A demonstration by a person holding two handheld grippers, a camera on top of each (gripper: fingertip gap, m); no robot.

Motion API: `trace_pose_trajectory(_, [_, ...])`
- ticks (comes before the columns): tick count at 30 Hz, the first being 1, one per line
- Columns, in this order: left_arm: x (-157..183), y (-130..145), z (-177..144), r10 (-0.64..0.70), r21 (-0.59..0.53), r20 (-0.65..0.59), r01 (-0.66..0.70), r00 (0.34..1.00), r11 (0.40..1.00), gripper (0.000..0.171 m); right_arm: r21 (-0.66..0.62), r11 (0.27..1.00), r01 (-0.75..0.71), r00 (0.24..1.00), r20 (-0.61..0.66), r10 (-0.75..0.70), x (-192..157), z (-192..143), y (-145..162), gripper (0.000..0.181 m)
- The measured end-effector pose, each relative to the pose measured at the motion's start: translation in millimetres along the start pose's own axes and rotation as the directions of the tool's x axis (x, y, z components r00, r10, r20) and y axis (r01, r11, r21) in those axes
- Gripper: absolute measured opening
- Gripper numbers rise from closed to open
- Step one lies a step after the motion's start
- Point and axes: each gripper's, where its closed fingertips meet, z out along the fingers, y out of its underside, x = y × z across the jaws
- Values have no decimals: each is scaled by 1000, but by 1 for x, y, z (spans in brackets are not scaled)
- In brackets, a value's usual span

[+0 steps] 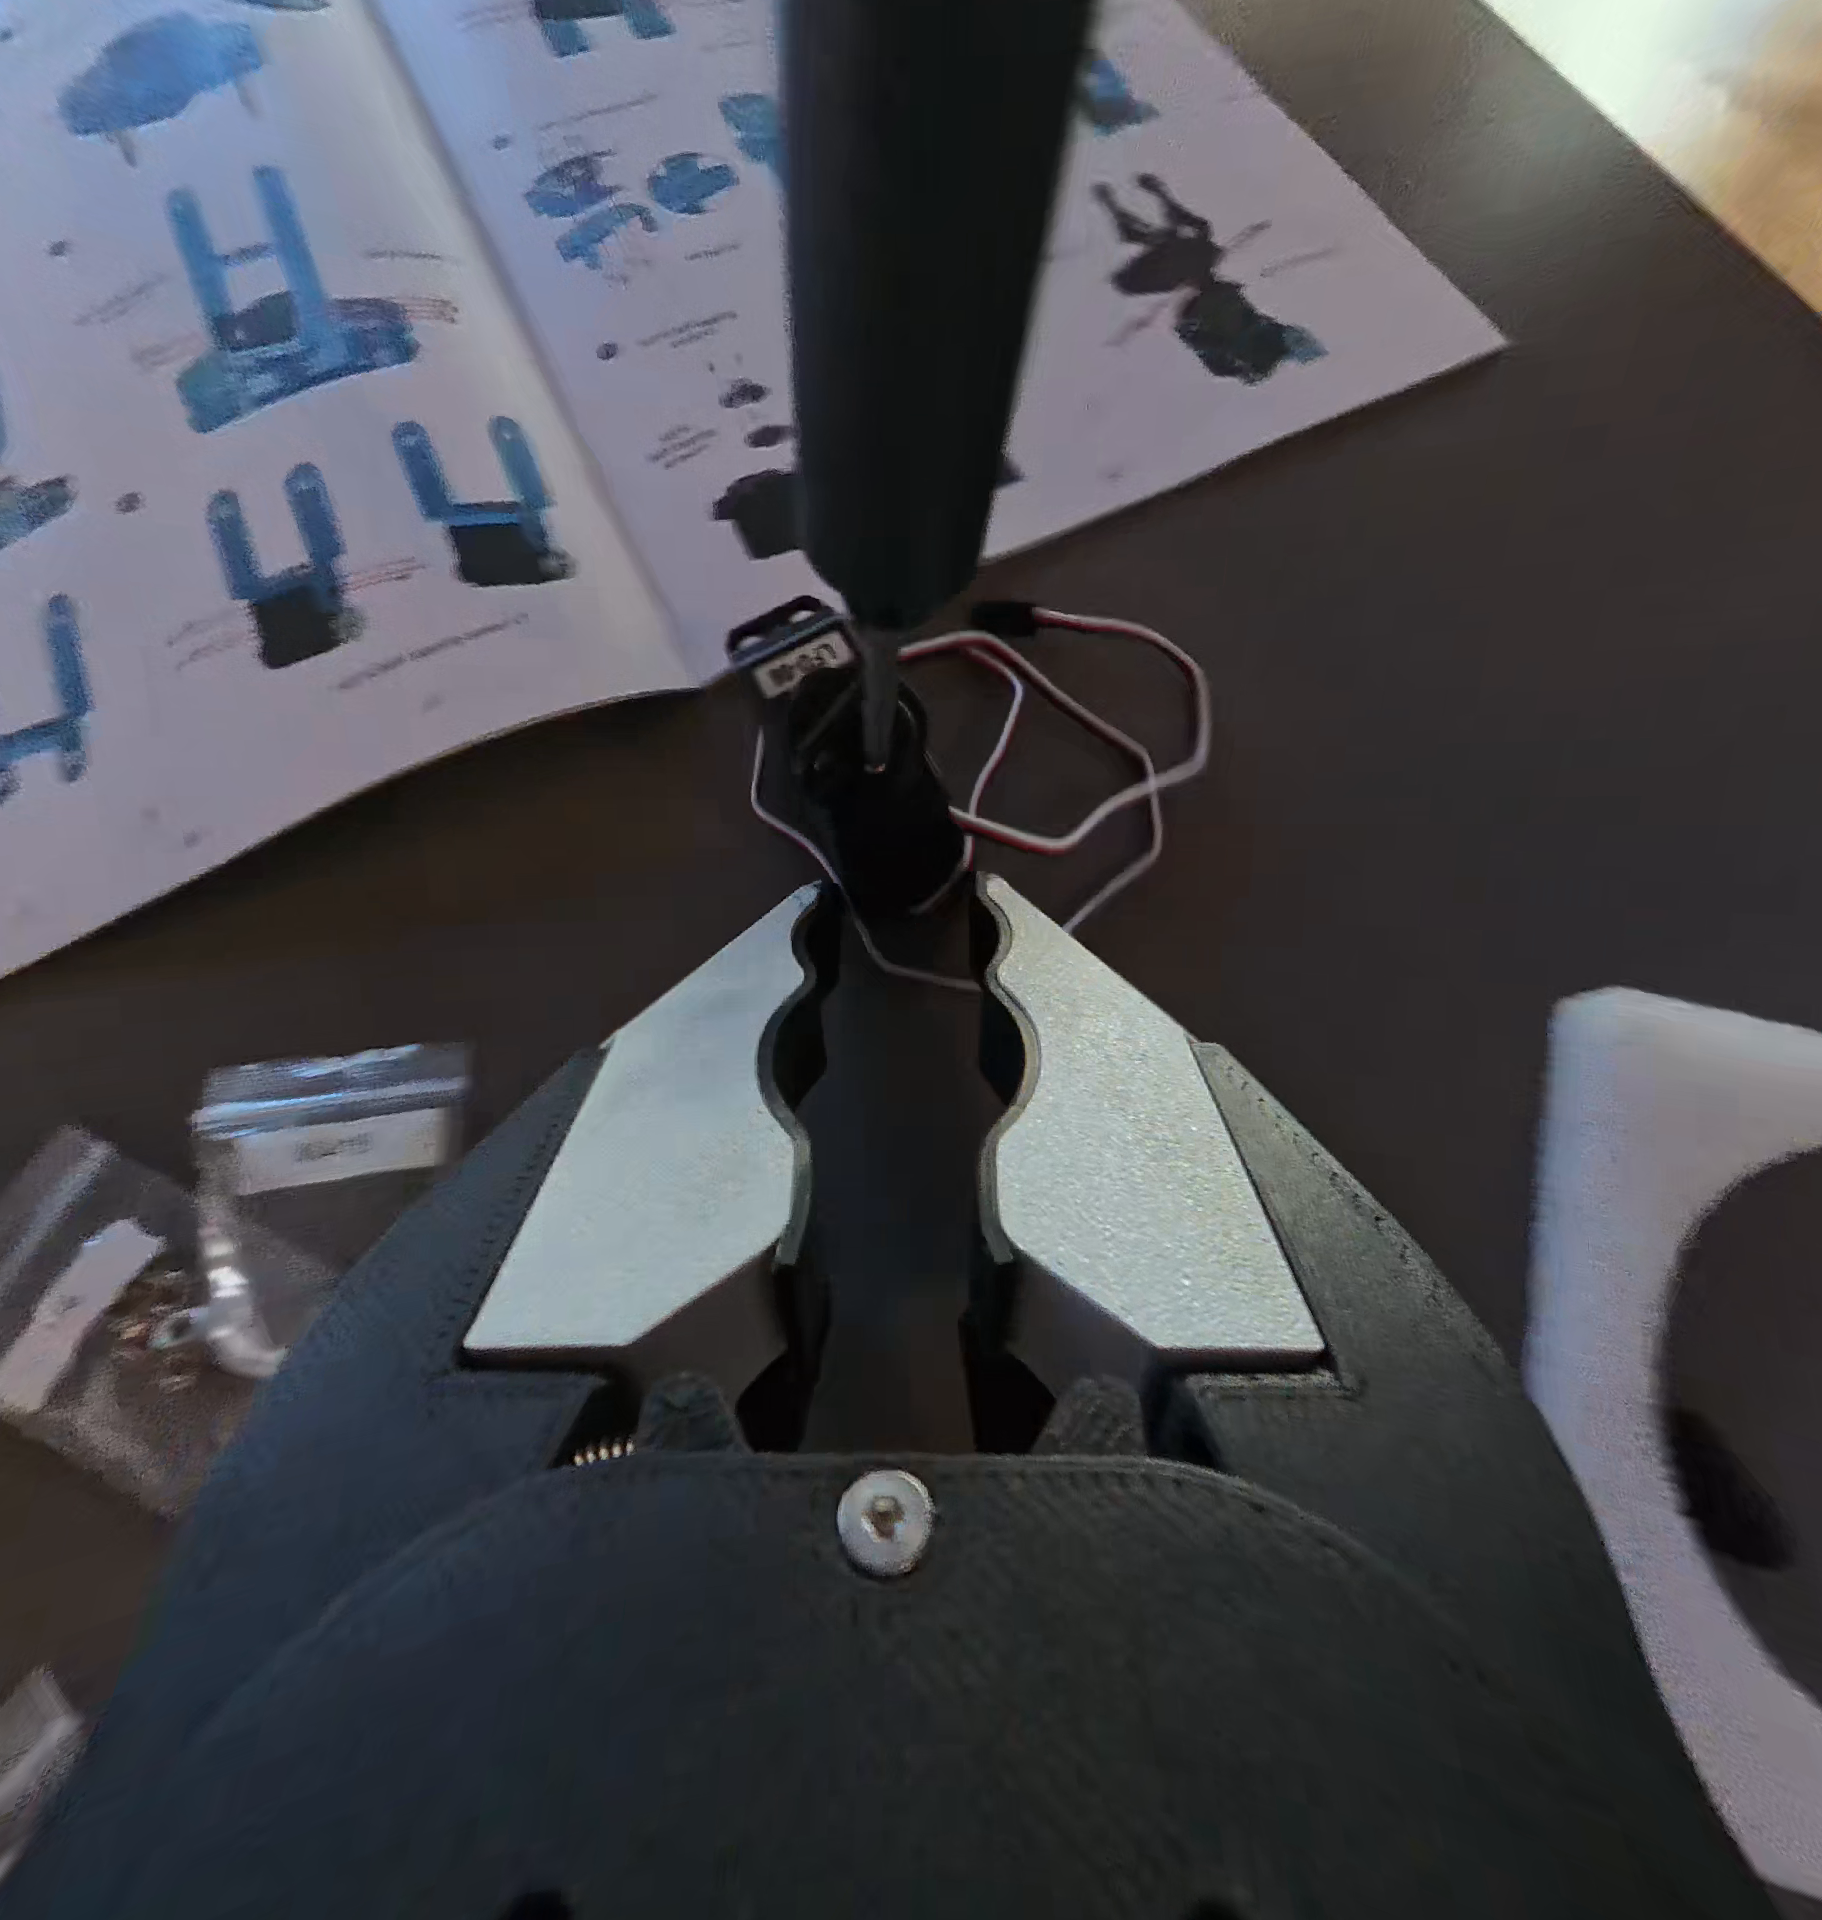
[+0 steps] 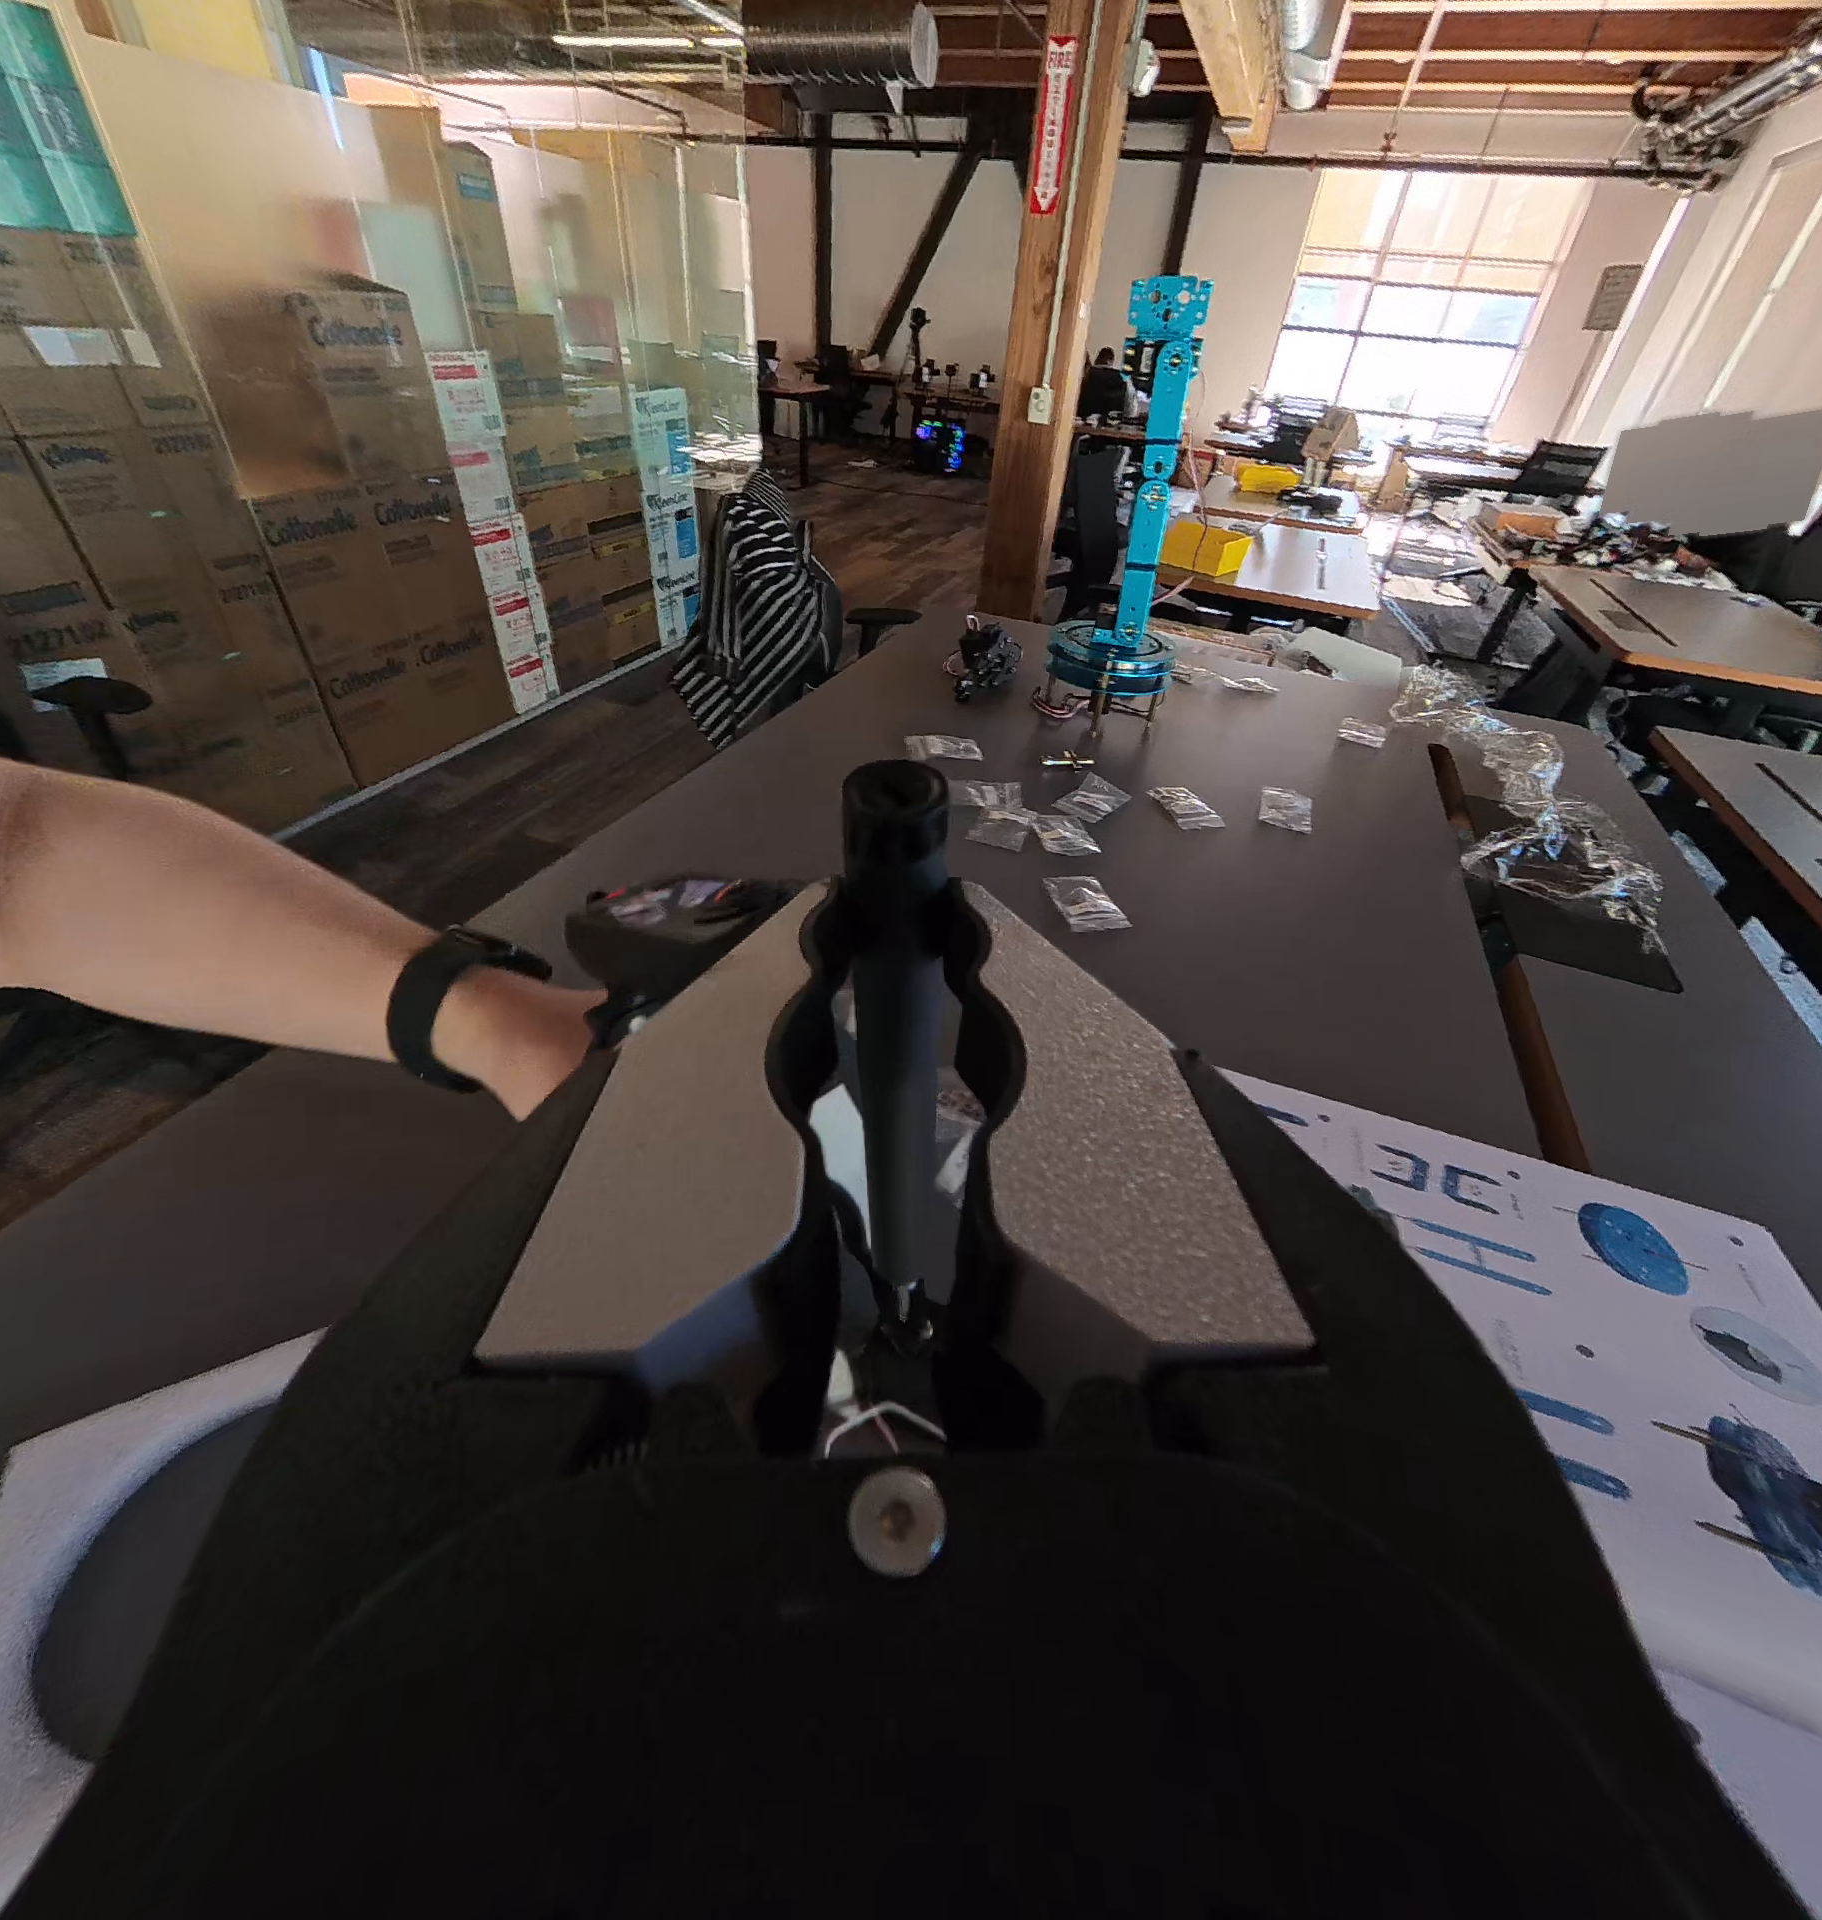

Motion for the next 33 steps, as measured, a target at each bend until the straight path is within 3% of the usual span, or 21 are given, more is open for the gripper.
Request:
trace_pose_trajectory(3, [32, 1, -2, 67, -12, -51, -68, 996, 998, 16, 8, 1000, -24, 995, 98, 23, -9, -4, -1, 16])
trace_pose_trajectory(7, [36, -2, -21, 163, 44, -174, -158, 971, 987, 58, 6, 1000, -13, 949, 316, 10, -24, -18, -1, 16])
trace_pose_trajectory(10, [8, -6, -26, 317, 38, -202, -317, 927, 948, 76, 9, 1000, -16, 909, 416, 10, -27, -27, 0, 16])
trace_pose_trajectory(12, [-3, -18, -22, 365, 51, -259, -364, 894, 930, 83, 14, 1000, -20, 902, 431, 12, -24, -29, 0, 15])
trace_pose_trajectory(13, [0, -23, -19, 345, 38, -331, -352, 879, 935, 93, 15, 1000, -21, 904, 428, 13, -22, -29, 0, 16])
trace_pose_trajectory(15, [10, -25, -11, 375, 4, -437, -416, 817, 910, 97, 21, 999, -27, 901, 434, 15, -21, -29, 0, 16])
trace_pose_trajectory(18, [17, -14, 5, 479, -9, -499, -557, 722, 830, 94, 28, 999, -44, 897, 442, 27, -21, -28, 0, 15])
trace_pose_trajectory(20, [23, -12, 15, 484, 19, -520, -557, 704, 830, 92, 26, 998, -55, 897, 441, 38, -19, -27, 0, 16])
trace_pose_trajectory(24, [29, -18, 24, 458, 110, -537, -480, 708, 871, 83, 22, 998, -58, 900, 434, 42, -18, -28, 0, 15])
trace_pose_trajectory(28, [35, -22, 25, 475, 164, -514, -462, 714, 872, 66, 18, 998, -54, 900, 434, 41, -17, -28, 0, 16])
trace_pose_trajectory(33, [31, -24, 27, 409, 138, -441, -390, 799, 910, 66, 13, 998, -57, 910, 411, 47, -15, -26, 0, 16])
